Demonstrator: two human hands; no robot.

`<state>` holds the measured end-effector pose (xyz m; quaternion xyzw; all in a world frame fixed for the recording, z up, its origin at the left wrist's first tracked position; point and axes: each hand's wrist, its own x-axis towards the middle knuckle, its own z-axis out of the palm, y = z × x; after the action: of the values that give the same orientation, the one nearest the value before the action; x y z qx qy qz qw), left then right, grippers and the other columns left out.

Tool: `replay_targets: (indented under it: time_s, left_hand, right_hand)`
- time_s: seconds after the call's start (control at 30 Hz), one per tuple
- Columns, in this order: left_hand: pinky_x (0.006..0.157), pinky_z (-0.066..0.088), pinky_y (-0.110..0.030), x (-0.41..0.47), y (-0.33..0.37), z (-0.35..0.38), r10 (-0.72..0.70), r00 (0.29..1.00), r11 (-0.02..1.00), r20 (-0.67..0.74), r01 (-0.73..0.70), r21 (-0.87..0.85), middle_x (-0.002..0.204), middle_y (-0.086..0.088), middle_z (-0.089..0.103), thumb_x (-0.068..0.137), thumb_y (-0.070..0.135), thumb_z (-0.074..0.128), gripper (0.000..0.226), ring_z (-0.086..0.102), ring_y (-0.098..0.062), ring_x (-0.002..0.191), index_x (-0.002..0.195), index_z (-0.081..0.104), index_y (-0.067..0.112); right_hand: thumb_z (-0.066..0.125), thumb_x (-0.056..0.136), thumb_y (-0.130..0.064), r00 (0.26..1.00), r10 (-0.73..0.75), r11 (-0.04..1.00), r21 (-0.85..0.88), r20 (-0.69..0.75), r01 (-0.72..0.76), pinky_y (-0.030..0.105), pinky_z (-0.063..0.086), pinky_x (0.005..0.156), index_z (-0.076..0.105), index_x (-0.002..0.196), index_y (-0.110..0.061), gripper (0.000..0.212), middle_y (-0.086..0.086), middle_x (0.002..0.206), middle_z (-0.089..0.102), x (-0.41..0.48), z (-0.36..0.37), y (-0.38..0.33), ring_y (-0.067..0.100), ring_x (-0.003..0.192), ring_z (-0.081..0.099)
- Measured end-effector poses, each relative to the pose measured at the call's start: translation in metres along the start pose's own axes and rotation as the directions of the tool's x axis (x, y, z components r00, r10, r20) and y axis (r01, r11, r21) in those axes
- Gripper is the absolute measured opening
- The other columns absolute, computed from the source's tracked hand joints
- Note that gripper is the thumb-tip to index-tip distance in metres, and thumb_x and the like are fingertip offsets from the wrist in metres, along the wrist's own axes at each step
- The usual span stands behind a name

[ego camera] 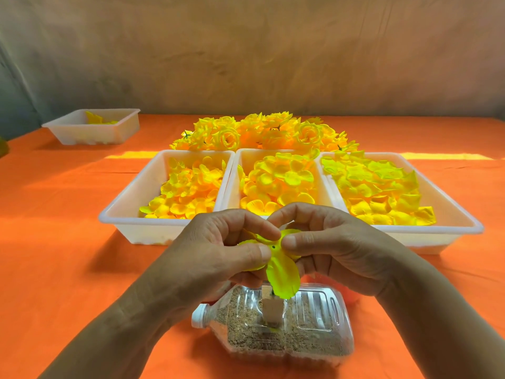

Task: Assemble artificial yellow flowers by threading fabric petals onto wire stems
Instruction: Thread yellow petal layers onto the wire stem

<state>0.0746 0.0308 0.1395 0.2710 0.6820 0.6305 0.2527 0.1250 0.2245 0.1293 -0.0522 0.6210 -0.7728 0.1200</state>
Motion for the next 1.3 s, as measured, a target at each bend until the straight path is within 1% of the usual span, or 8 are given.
replay_targets:
  time_s: [0.27, 0.4, 0.57, 0.63, 0.73, 0.83, 1.2, 1.3]
  left_hand:
    - [0.062, 0.056, -0.028, -0.001, -0.006, 0.003, 0.007, 1.0, 1.0, 0.019, -0.007, 0.027, 0.079, -0.009, 0.073, 0.068, 0.015, 0.068, 0.02, 0.067, -0.017, 0.066, 0.086, 0.075, 0.021]
    - [0.06, 0.055, -0.026, 0.0, -0.009, 0.003, 0.0, 1.0, 0.999, 0.019, 0.0, 0.032, 0.078, -0.007, 0.074, 0.067, 0.015, 0.068, 0.02, 0.068, -0.016, 0.066, 0.084, 0.075, 0.024]
    - [0.055, 0.052, -0.02, 0.001, -0.017, 0.003, -0.023, 1.0, 0.997, 0.012, 0.022, 0.073, 0.073, -0.004, 0.072, 0.066, 0.016, 0.069, 0.021, 0.067, -0.012, 0.06, 0.082, 0.076, 0.028]
    - [0.057, 0.052, -0.022, 0.002, -0.023, 0.002, -0.037, 0.999, 0.99, 0.005, 0.036, 0.133, 0.071, -0.007, 0.072, 0.066, 0.018, 0.069, 0.021, 0.066, -0.013, 0.06, 0.082, 0.076, 0.028]
    - [0.059, 0.051, -0.025, 0.004, -0.036, 0.002, -0.062, 0.998, 0.976, 0.025, 0.056, 0.211, 0.069, -0.004, 0.067, 0.068, 0.021, 0.069, 0.018, 0.063, -0.012, 0.061, 0.084, 0.075, 0.027]
    - [0.061, 0.05, -0.026, 0.005, -0.045, 0.001, -0.102, 0.994, 0.967, 0.048, 0.088, 0.238, 0.066, 0.001, 0.064, 0.07, 0.024, 0.069, 0.017, 0.06, -0.011, 0.059, 0.086, 0.076, 0.027]
    - [0.057, 0.049, -0.022, 0.006, -0.053, 0.0, -0.152, 0.985, 0.981, 0.088, 0.139, 0.136, 0.073, -0.006, 0.062, 0.07, 0.023, 0.071, 0.017, 0.059, -0.011, 0.058, 0.087, 0.074, 0.025]
    - [0.064, 0.048, -0.027, 0.005, -0.054, -0.001, -0.138, 0.987, 0.975, 0.086, 0.12, 0.188, 0.074, -0.002, 0.058, 0.066, 0.025, 0.072, 0.021, 0.056, -0.013, 0.064, 0.087, 0.074, 0.029]
  right_hand:
    - [0.067, 0.075, -0.008, 0.999, 0.029, 0.999, -0.018, -0.02, -0.029, 0.037, 0.052, 0.07, 0.069, 0.099, -0.014, 0.024, 0.023, 0.098, 0.06, -0.002, -0.001, 0.003, 0.032, 0.082, 0.061]
    - [0.068, 0.075, -0.008, 0.999, 0.038, 0.999, -0.029, -0.027, -0.038, 0.038, 0.05, 0.073, 0.068, 0.1, -0.013, 0.026, 0.022, 0.099, 0.061, -0.001, -0.003, 0.006, 0.034, 0.087, 0.058]
    - [0.069, 0.076, -0.006, 0.997, 0.069, 0.995, -0.068, -0.025, -0.071, 0.027, 0.053, 0.06, 0.07, 0.097, -0.016, 0.023, 0.008, 0.086, 0.066, -0.001, -0.006, 0.01, 0.019, 0.064, 0.062]
    - [0.071, 0.077, -0.004, 0.995, 0.091, 0.987, -0.132, -0.045, -0.097, 0.022, 0.052, 0.053, 0.07, 0.095, -0.016, 0.022, 0.01, 0.083, 0.063, -0.002, -0.006, 0.012, 0.014, 0.055, 0.059]
    - [0.069, 0.083, 0.001, 0.986, 0.125, 0.945, -0.29, -0.11, -0.152, 0.022, 0.048, 0.048, 0.066, 0.1, -0.009, 0.02, 0.012, 0.077, 0.06, -0.002, -0.006, 0.015, 0.017, 0.056, 0.057]
    - [0.067, 0.086, -0.002, 0.974, 0.172, 0.893, -0.394, -0.145, -0.216, 0.022, 0.046, 0.047, 0.063, 0.101, -0.01, 0.018, 0.005, 0.069, 0.06, -0.001, -0.005, 0.018, 0.015, 0.054, 0.057]
    - [0.063, 0.088, 0.001, 0.963, 0.232, 0.878, -0.395, -0.14, -0.269, 0.021, 0.047, 0.047, 0.059, 0.097, -0.01, 0.014, 0.003, 0.064, 0.06, 0.0, -0.003, 0.023, 0.013, 0.053, 0.058]
    - [0.063, 0.088, 0.0, 0.96, 0.24, 0.872, -0.403, -0.145, -0.279, 0.021, 0.047, 0.046, 0.059, 0.096, -0.01, 0.014, 0.003, 0.063, 0.059, 0.0, -0.002, 0.023, 0.012, 0.052, 0.058]
